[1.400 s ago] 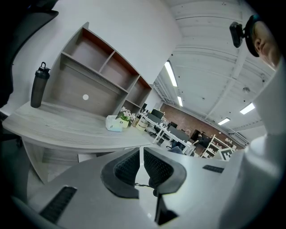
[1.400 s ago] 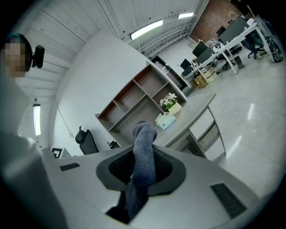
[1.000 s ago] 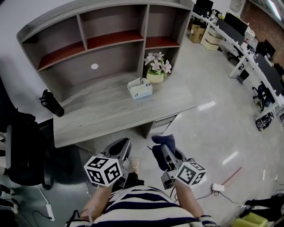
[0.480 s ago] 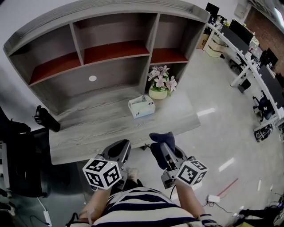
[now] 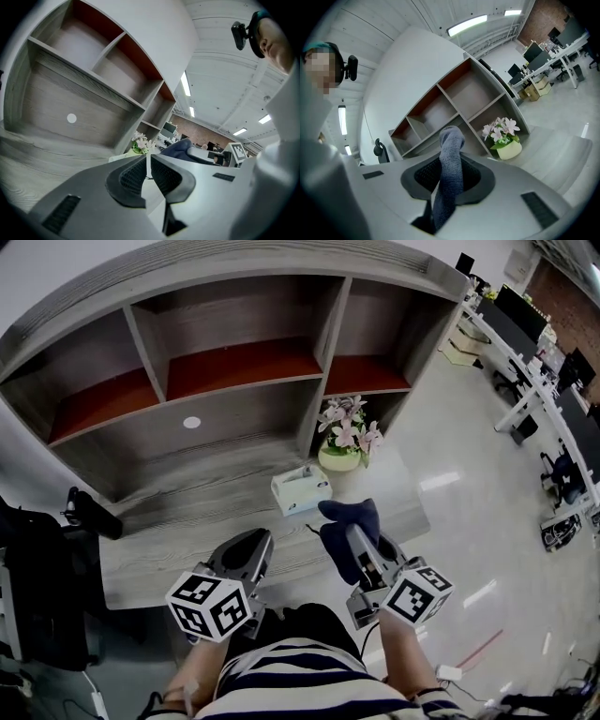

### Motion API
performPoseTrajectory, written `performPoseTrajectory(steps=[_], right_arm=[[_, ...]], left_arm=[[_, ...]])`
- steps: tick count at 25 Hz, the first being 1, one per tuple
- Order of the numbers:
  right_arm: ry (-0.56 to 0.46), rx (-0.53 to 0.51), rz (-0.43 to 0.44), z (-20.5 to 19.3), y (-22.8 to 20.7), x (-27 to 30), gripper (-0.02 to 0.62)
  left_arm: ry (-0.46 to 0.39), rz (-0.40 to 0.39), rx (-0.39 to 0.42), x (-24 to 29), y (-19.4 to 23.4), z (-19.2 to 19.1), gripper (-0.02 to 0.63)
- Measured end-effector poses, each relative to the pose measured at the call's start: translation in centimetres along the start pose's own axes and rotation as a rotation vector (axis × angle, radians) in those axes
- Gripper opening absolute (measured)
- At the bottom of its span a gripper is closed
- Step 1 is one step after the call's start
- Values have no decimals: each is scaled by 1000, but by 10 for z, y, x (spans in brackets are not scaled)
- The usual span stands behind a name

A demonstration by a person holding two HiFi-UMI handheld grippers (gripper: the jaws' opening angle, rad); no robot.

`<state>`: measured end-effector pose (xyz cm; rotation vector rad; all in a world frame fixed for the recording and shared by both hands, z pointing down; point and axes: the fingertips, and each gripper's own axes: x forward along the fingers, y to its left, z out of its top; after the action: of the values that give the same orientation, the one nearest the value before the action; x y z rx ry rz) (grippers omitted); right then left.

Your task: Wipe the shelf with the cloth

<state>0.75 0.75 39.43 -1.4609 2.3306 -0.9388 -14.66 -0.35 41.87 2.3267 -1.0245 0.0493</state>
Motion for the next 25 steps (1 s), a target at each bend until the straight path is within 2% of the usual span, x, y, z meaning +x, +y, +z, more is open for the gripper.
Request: performPoseTrajectory(steps=[6,11,17,25], right_arm=[[-27,-49,98,46,-7,30,80],[6,-100,207,83,-12,59,80],[40,-152,327,124,-17,75,80],[2,-228,486,183,-7,92,80]], left_arm=[[-61,49,19,24,5,27,38],[-127,119,16,49,4,50,38],[-177,162,39,89,-12,73,38],[-254,232,66,114,-28,101,38]])
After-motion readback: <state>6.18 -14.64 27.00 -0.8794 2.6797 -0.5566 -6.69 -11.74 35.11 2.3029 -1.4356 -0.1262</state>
